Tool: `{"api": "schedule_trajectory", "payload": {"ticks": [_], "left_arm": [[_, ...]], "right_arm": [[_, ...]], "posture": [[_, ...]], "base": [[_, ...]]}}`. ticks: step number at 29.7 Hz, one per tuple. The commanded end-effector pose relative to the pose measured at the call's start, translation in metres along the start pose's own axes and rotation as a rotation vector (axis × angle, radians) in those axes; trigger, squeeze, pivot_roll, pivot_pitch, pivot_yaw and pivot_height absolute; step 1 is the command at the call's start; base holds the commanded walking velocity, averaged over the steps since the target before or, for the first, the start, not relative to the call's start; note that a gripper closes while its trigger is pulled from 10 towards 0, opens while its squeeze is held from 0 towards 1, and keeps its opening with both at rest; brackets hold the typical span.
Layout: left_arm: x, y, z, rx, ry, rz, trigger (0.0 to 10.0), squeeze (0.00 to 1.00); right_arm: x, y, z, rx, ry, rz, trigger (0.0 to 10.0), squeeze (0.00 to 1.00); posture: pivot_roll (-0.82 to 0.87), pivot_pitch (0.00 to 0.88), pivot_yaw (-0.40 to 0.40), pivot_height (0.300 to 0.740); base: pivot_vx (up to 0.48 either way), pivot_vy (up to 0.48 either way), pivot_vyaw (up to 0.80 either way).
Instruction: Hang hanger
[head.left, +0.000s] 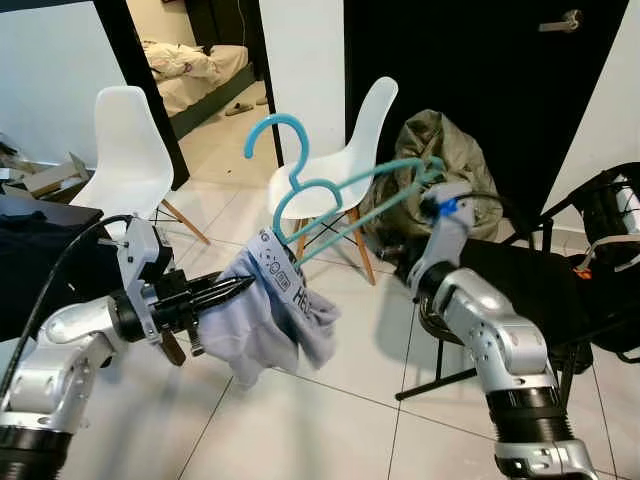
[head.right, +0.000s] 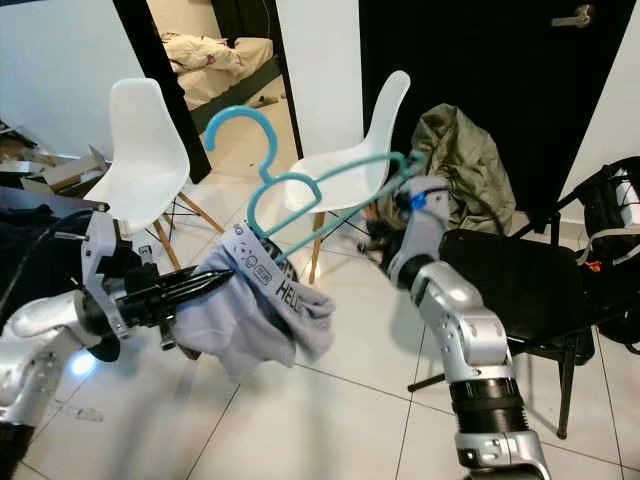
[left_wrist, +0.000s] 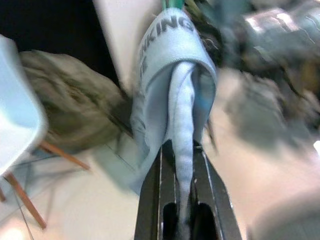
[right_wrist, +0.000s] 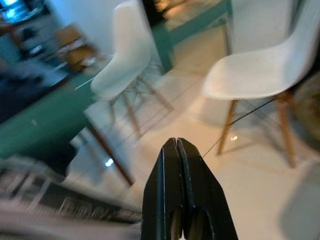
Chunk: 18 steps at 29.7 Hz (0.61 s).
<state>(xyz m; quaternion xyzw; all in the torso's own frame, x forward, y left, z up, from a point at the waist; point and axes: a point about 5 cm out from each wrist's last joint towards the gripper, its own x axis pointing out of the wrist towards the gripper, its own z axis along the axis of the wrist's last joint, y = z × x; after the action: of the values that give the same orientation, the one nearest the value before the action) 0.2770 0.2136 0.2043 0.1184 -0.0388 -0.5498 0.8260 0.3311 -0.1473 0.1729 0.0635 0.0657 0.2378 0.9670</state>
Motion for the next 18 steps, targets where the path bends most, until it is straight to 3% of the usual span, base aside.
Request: {"api": "schedule_trajectory", "payload": {"ticks": [1,2,3,4,5,6,7,8,9,10,11,12,13,18], "left_arm": [[-0.01,0.005,0.01,0.055,0.075,-0.068,10.0,0.0],[-0.019,0.012,0.016,0.118,0.216,-0.162,10.0,0.0],[-0.019,0.012,0.016,0.118,0.216,-0.162,10.0,0.0],[-0.028,0.023,0.023,0.187,0.359,-0.221,10.0,0.0],[-0.028,0.023,0.023,0.187,0.359,-0.221,10.0,0.0],[-0.034,0.034,0.03,0.249,0.48,-0.243,10.0,0.0],[-0.034,0.034,0.03,0.249,0.48,-0.243,10.0,0.0],[-0.04,0.049,0.038,0.322,0.598,-0.24,10.0,0.0],[-0.04,0.049,0.038,0.322,0.598,-0.24,10.0,0.0],[-0.042,0.063,0.05,0.39,0.683,-0.218,10.0,0.0],[-0.039,0.074,0.062,0.431,0.709,-0.194,10.0,0.0],[-0.039,0.074,0.062,0.431,0.709,-0.194,10.0,0.0],[-0.028,0.086,0.078,0.46,0.672,-0.172,10.0,0.0],[-0.011,0.09,0.095,0.473,0.55,-0.18,10.0,0.0]], "right_arm": [[-0.002,0.004,-0.009,0.011,0.029,0.05,10.0,0.0],[-0.007,0.005,-0.019,-0.014,0.065,0.098,10.0,0.0],[-0.007,0.005,-0.019,-0.014,0.065,0.098,10.0,0.0],[-0.013,0.008,-0.029,-0.052,0.107,0.156,10.0,0.0],[-0.013,0.008,-0.029,-0.052,0.107,0.156,10.0,0.0],[-0.018,0.012,-0.037,-0.078,0.145,0.209,10.0,0.0],[-0.018,0.012,-0.037,-0.078,0.145,0.209,10.0,0.0],[-0.023,0.013,-0.043,-0.099,0.178,0.242,10.0,0.0],[-0.023,0.013,-0.043,-0.099,0.178,0.242,10.0,0.0],[-0.027,0.013,-0.05,-0.109,0.211,0.259,10.0,0.0],[-0.03,0.012,-0.057,-0.115,0.242,0.264,10.0,0.0],[-0.03,0.012,-0.057,-0.115,0.242,0.264,10.0,0.0],[-0.035,0.011,-0.067,-0.111,0.291,0.261,10.0,0.0],[-0.038,0.007,-0.078,-0.094,0.328,0.211,10.0,0.0]], "posture": [[-0.02,0.037,0.073,0.74],[-0.01,0.034,0.076,0.74],[-0.01,0.034,0.076,0.74],[0.0,0.031,0.083,0.74],[0.0,0.031,0.083,0.74],[0.0,0.03,0.086,0.74],[0.0,0.03,0.086,0.74],[0.0,0.026,0.094,0.74],[0.0,0.026,0.094,0.74],[0.0,0.022,0.102,0.74],[-0.01,0.019,0.113,0.74],[-0.01,0.019,0.113,0.74],[-0.01,0.018,0.117,0.74],[-0.02,0.015,0.123,0.74]], "base": [[0.0,0.0,0.0],[0.0,0.0,0.0],[0.0,0.0,0.0],[0.0,0.0,0.0],[0.0,0.0,0.0],[0.0,0.0,0.0],[0.0,0.0,0.0],[0.0,0.0,0.0],[0.0,0.0,0.0],[0.0,0.0,0.0],[0.0,0.0,0.0],[0.0,0.0,0.0],[0.0,0.0,0.0],[0.0,0.0,0.0]]}}
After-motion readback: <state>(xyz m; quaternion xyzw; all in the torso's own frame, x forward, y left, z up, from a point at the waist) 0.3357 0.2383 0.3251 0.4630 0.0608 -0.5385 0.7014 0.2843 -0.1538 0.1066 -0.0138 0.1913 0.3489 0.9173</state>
